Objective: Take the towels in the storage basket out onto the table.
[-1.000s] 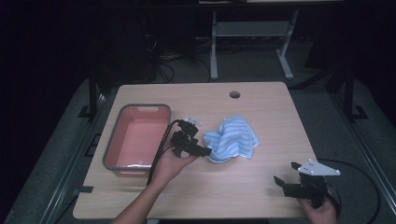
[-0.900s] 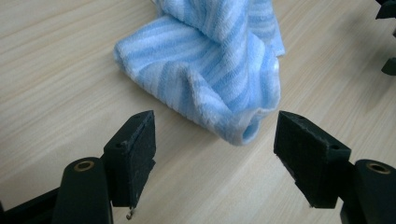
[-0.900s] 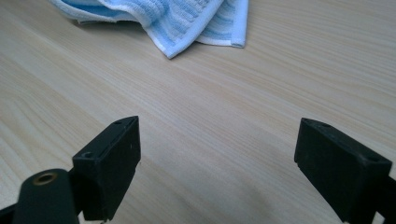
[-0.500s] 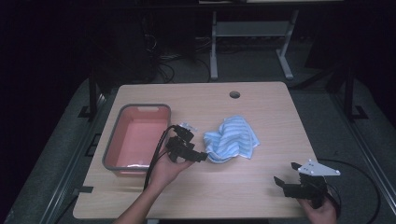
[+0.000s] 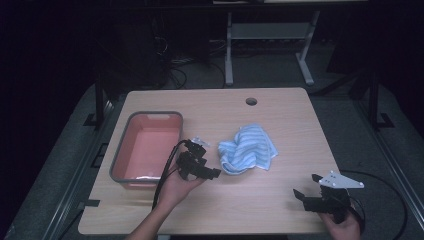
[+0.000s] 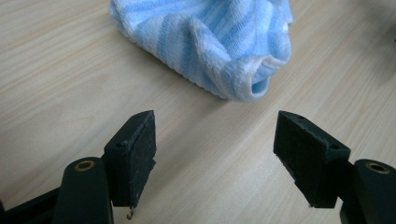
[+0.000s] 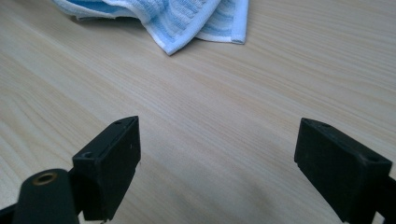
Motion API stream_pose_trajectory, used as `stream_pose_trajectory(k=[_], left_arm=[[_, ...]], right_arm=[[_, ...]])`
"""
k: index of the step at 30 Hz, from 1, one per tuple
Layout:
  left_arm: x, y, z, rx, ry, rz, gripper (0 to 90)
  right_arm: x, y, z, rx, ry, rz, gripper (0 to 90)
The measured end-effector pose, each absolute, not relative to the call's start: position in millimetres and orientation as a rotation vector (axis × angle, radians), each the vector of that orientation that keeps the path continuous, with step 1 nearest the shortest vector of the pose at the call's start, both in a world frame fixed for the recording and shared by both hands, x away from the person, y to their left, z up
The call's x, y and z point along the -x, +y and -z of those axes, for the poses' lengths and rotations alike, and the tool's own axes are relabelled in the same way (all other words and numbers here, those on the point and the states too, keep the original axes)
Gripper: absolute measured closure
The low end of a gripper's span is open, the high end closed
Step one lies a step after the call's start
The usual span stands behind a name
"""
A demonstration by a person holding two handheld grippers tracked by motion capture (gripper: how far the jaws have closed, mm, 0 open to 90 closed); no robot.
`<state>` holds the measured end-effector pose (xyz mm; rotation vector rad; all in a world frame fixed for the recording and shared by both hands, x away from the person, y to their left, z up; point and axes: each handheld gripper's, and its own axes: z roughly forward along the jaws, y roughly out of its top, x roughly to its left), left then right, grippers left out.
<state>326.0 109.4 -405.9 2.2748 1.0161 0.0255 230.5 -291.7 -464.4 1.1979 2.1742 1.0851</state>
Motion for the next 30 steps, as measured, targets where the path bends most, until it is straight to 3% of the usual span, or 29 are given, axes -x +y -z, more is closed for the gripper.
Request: stream_pose_trajectory(k=[30], left_arm=[[-288.2, 116.3, 424.2, -2.248, 0.958, -0.016, 28.0]], right_arm=[[-230.0, -288.9, 465.9, -1.191, 2.187, -1.069, 14.1]])
